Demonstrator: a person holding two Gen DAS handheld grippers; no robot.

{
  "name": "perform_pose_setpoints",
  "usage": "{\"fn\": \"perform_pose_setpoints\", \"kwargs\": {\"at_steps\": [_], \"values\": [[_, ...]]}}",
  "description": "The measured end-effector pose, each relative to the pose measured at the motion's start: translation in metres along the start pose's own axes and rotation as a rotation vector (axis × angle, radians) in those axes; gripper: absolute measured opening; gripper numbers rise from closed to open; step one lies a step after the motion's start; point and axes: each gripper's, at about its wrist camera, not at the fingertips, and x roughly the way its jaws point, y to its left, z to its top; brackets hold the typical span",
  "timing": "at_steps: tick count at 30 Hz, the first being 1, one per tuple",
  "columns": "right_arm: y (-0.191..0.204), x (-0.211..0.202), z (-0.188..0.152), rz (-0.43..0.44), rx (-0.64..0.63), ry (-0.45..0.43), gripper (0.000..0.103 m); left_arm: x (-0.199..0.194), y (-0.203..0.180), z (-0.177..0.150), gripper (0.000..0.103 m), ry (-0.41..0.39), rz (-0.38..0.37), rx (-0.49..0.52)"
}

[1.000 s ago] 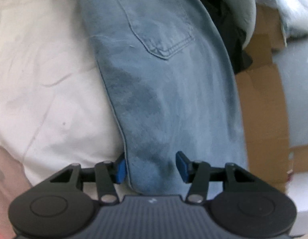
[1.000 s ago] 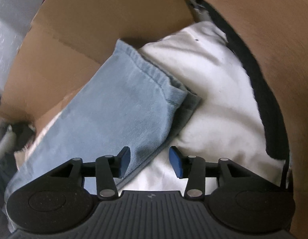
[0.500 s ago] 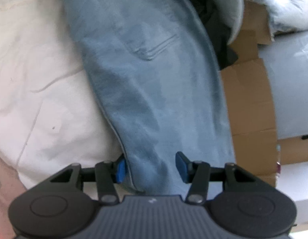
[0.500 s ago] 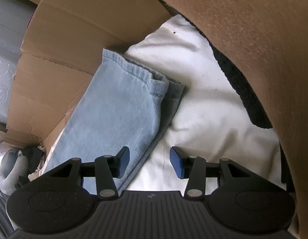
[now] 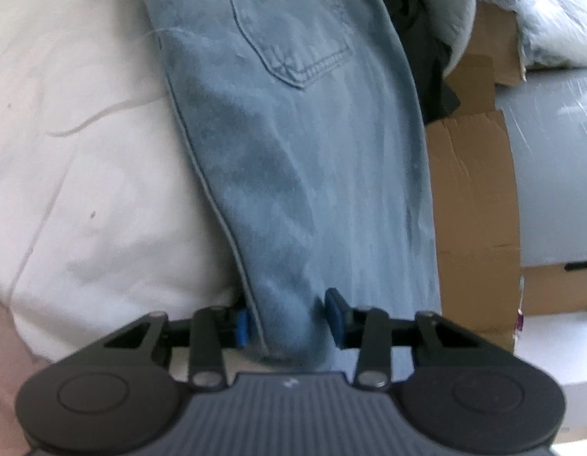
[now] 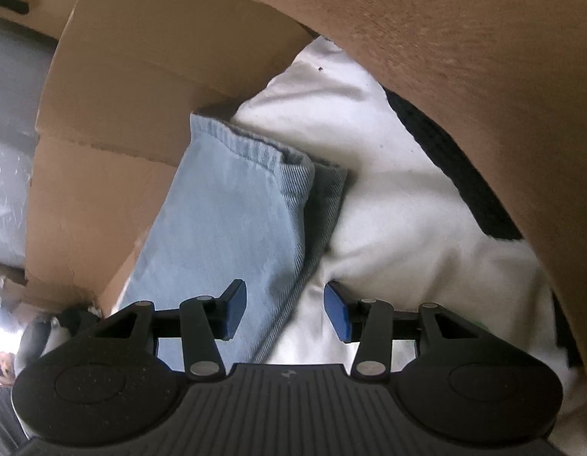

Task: Fold clothes
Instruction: 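Grasp the jeans leg hem with the right gripper while the left gripper holds the jeans edge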

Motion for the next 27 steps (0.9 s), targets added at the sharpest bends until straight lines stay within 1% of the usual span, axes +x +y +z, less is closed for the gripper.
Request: {"fn": "perform_pose_setpoints", "kwargs": {"at_steps": [2, 4, 6, 9, 10, 11, 12, 14, 16, 17, 19, 20, 23, 26, 27], "values": [[-0.001, 0.005, 0.002, 0.016, 0.009, -0.006, 0.052, -0.001, 0.002, -0.001, 0.035, 0.003, -0.010, -0.008], [-0.002, 0.009, 0.004, 0.029, 0.013, -0.010, 0.051, -0.001, 0.006, -0.001, 0.033, 0.007, 0.000, -0.008], [-0.002, 0.011, 0.007, 0.022, 0.016, -0.019, 0.041, 0.001, 0.007, -0.001, 0.033, 0.011, 0.006, -0.009], [-0.006, 0.015, 0.010, 0.028, 0.049, -0.035, 0.033, 0.003, 0.005, 0.000, 0.033, 0.013, 0.013, -0.004], [-0.007, 0.015, 0.011, 0.034, 0.060, -0.040, 0.032, 0.003, 0.005, 0.000, 0.034, 0.014, 0.014, -0.002], [-0.007, 0.016, 0.012, 0.036, 0.068, -0.042, 0.021, 0.002, 0.006, 0.000, 0.034, 0.017, 0.011, -0.003], [-0.006, 0.015, 0.014, 0.041, 0.069, -0.039, 0.016, 0.000, 0.007, 0.000, 0.034, 0.020, 0.008, -0.005], [-0.003, 0.010, 0.016, 0.067, 0.067, -0.040, 0.010, -0.003, 0.009, 0.000, 0.032, 0.025, 0.003, -0.007], [-0.003, 0.005, 0.017, 0.088, 0.092, -0.054, 0.010, -0.003, 0.009, -0.001, 0.032, 0.025, 0.003, -0.010], [-0.003, 0.003, 0.016, 0.093, 0.109, -0.060, 0.011, -0.002, 0.009, -0.001, 0.032, 0.025, 0.003, -0.012], [-0.005, 0.008, 0.014, 0.086, 0.129, -0.055, 0.013, -0.001, 0.009, -0.001, 0.032, 0.025, 0.005, -0.016], [-0.007, 0.012, 0.013, 0.083, 0.133, -0.051, 0.018, 0.000, 0.009, -0.001, 0.032, 0.027, 0.009, -0.014], [-0.009, 0.022, 0.008, 0.104, 0.144, -0.054, 0.019, 0.001, 0.008, -0.002, 0.032, 0.031, 0.014, -0.007], [-0.007, 0.024, 0.006, 0.127, 0.162, -0.062, 0.026, 0.001, 0.008, -0.003, 0.032, 0.027, 0.010, -0.012], [-0.007, 0.025, 0.006, 0.131, 0.162, -0.063, 0.027, 0.001, 0.009, -0.003, 0.032, 0.026, 0.010, -0.011]]}}
